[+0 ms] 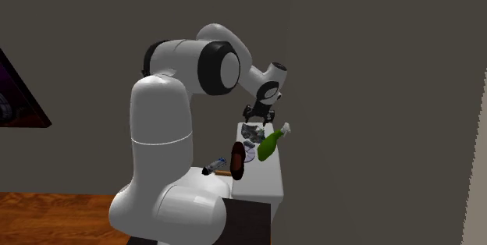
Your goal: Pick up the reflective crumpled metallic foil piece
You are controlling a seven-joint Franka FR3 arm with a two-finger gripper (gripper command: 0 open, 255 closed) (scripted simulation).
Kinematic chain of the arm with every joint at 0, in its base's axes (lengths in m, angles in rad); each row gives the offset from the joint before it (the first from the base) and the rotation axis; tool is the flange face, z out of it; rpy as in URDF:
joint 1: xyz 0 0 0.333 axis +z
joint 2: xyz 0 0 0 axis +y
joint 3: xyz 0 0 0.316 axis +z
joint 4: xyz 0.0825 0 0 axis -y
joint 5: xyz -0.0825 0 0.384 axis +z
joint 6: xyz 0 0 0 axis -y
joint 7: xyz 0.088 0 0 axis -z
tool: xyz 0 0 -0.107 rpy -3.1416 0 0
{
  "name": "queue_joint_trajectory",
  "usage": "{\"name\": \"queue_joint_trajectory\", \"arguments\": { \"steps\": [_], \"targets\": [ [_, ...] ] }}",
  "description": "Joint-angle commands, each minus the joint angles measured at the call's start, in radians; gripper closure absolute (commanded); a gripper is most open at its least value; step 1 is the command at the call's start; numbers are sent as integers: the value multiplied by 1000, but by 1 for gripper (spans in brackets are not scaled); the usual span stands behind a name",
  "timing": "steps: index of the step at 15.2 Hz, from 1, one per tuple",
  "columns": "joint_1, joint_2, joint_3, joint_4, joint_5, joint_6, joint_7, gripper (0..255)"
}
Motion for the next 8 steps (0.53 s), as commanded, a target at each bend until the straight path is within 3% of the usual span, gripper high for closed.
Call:
{"name": "queue_joint_trajectory", "arguments": {
  "steps": [1,6,8],
  "targets": [
    [-26,95,15,69,40,-17,-46,0],
    [-86,299,56,255,95,-40,-108,0],
    [-90,317,62,256,104,-25,-118,0]
  ]
}}
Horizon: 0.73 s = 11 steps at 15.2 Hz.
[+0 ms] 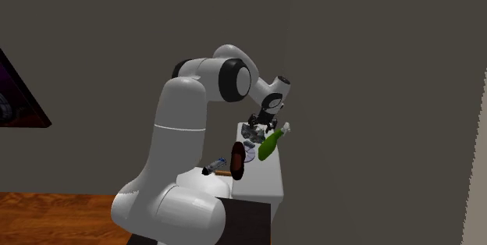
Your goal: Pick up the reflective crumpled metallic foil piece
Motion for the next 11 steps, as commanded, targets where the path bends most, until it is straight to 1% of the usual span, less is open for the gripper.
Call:
{"name": "queue_joint_trajectory", "arguments": {
  "steps": [1,7,8,11],
  "targets": [
    [-8,32,8,20,11,9,-11,0],
    [-17,76,22,26,32,43,-32,0],
    [-18,75,21,25,32,42,-34,255],
    [-17,74,21,24,32,43,-34,255]
  ]
}}
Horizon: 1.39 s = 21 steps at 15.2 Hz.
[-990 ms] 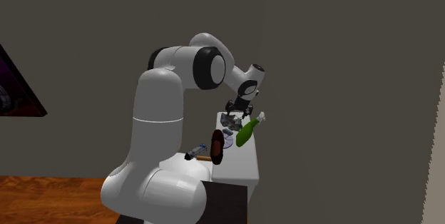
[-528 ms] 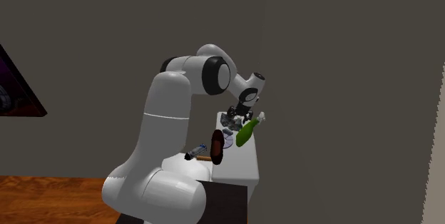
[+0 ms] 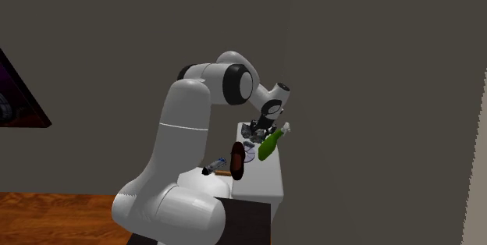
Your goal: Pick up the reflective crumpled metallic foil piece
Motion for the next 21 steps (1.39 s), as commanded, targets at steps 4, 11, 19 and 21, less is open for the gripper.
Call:
{"name": "queue_joint_trajectory", "arguments": {
  "steps": [4,11,19,21],
  "targets": [
    [0,2,0,0,0,1,0,255],
    [10,-44,-14,-5,-23,-36,24,255],
    [23,-114,-36,-2,-60,-99,63,255],
    [25,-130,-41,0,-69,-116,73,255]
  ]
}}
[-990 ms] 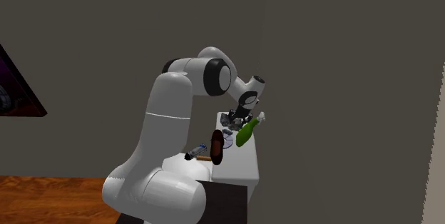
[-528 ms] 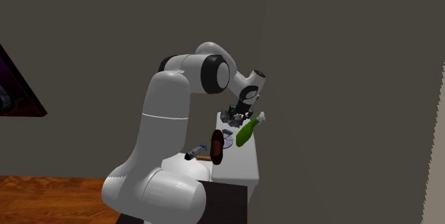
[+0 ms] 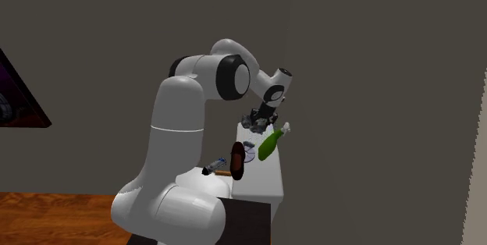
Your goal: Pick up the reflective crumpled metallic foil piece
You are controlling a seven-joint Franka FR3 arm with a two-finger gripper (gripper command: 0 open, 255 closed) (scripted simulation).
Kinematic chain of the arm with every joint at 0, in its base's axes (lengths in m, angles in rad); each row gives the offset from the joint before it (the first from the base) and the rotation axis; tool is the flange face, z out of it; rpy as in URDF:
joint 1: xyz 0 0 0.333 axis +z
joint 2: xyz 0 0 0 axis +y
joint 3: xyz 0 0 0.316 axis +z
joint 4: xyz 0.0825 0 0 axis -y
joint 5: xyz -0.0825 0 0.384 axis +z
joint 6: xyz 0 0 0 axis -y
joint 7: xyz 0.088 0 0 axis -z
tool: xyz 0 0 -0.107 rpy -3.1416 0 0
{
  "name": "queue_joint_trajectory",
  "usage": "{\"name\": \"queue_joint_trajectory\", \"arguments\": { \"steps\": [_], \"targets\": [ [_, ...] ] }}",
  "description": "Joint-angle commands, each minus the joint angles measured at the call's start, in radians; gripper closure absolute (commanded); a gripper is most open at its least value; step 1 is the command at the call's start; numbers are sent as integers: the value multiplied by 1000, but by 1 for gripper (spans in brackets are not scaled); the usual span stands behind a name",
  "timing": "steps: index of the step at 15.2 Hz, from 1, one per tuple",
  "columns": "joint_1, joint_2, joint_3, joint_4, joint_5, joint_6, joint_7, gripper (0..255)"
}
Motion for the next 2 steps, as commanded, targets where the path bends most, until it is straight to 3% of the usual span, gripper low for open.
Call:
{"name": "queue_joint_trajectory", "arguments": {
  "steps": [1,2],
  "targets": [
    [2,-11,-3,-1,-5,-8,6,255],
    [2,-11,-3,-1,-5,-8,6,255]
  ]
}}
